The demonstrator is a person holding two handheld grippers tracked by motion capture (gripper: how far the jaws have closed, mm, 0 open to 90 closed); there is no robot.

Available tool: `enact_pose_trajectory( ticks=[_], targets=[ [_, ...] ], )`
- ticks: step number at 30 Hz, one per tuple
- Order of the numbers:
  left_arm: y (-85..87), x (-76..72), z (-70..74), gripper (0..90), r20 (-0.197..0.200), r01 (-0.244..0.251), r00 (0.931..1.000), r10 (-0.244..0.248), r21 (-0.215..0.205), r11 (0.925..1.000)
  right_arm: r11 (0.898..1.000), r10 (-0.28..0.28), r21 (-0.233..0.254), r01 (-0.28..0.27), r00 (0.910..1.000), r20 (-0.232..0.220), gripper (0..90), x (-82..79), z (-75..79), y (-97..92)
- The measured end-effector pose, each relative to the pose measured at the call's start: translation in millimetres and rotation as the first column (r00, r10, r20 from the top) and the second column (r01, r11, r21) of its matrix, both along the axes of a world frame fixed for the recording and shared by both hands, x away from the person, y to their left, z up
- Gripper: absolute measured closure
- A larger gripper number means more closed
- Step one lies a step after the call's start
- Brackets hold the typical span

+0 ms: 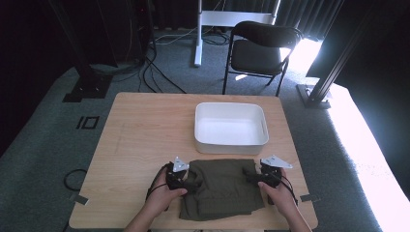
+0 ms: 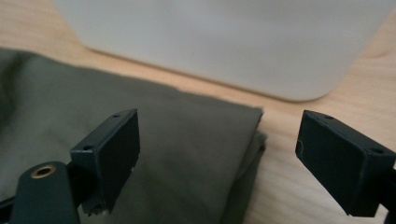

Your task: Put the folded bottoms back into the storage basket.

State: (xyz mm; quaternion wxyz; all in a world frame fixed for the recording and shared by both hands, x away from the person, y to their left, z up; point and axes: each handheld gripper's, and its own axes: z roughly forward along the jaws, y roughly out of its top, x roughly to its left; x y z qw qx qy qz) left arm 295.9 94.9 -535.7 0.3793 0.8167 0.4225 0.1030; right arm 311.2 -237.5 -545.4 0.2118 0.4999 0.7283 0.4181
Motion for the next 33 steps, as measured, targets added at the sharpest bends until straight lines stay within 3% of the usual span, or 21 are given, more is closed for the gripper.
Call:
enact_pose_trajectory(
  ticks=[9,12,16,21,28,30,33],
  targets=[
    [-3.7,-2.5,-12.4,15.8,-0.034,-0.005,0.9994,0.006,0.018,0.9998,1.000,0.022,-0.008,-0.023,0.9985,-0.051,13.6,-4.7,-13.3,6.5],
    [-3.9,-2.9,-13.6,15.6,-0.026,-0.010,0.9996,0.010,0.013,0.9999,0.999,0.032,-0.006,-0.032,0.9973,-0.067,13.6,-6.1,-15.1,8.0],
    [-5.1,-4.5,-15.7,15.4,0.001,-0.008,1.0000,0.008,0.017,0.9998,0.999,0.034,-0.005,-0.034,0.9942,-0.102,13.7,-4.7,-16.1,8.2],
    [-7.9,-4.7,-21.0,14.9,0.060,0.013,0.9981,-0.014,0.016,0.9998,0.997,0.045,-0.062,-0.051,0.9943,-0.097,14.1,-5.2,-16.3,13.3],
    [-13.9,-4.1,-21.1,15.3,0.076,-0.008,0.9971,0.004,0.051,0.9987,0.994,0.058,-0.090,-0.067,0.9938,-0.094,15.4,-6.8,-16.3,16.8],
    [-14.5,-4.1,-21.0,19.2,0.083,0.015,0.9964,-0.018,0.045,0.9989,0.992,0.084,-0.091,-0.092,0.9933,-0.079,28.1,-8.5,-16.0,17.6],
    [-15.8,-5.3,-20.4,36.9,0.081,0.041,0.9958,-0.042,0.014,0.9990,0.988,0.142,-0.045,-0.145,0.9874,-0.071,58.6,-10.1,-15.3,17.9]
  ],
)
